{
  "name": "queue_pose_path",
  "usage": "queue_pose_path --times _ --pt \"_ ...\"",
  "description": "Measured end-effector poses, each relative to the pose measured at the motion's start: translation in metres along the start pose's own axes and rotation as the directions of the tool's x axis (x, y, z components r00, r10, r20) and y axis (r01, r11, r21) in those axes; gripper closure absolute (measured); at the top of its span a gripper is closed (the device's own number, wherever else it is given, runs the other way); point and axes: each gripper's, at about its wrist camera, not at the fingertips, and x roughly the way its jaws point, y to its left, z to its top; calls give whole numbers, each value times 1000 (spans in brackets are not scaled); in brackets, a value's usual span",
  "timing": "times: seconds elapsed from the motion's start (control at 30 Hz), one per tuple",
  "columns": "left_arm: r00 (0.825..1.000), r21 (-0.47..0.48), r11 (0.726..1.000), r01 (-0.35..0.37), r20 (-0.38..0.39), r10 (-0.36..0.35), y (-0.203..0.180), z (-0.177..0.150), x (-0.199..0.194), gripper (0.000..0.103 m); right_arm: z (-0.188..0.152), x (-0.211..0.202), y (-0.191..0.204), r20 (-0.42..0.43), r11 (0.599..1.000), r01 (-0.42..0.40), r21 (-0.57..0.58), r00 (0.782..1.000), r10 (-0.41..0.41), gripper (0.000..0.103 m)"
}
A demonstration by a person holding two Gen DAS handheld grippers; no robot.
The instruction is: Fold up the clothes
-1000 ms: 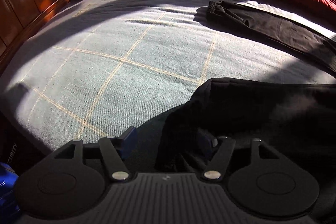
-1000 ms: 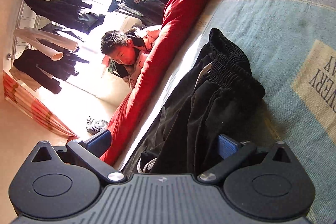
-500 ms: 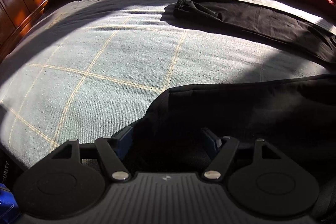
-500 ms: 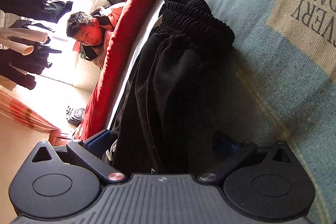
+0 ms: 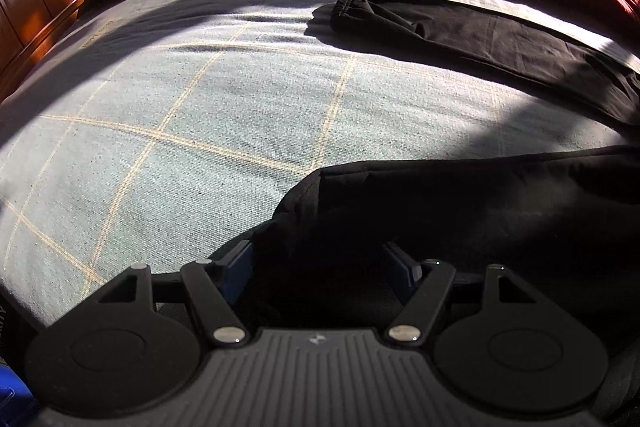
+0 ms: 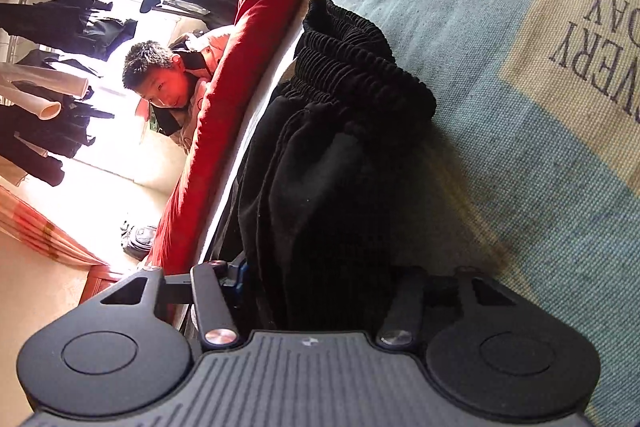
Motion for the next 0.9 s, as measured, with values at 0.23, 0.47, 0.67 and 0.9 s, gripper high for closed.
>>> queue_pose_path --times 0.23,0.47,0.67,0.9 --pt "1000 -9 1000 8 -2 -8 5 0 5 32 0 -9 8 50 998 -47 -32 998 49 76" --pt "1000 -12 1000 20 2 -20 10 2 8 32 1 -8 16 83 999 -20 -47 996 24 94" --pt "999 -19 999 33 3 -33 17 4 13 32 2 -46 40 168 994 -30 -107 985 48 97" --pt "999 -9 999 50 5 -50 22 7 15 32 -10 -68 45 201 996 36 -82 979 -19 97"
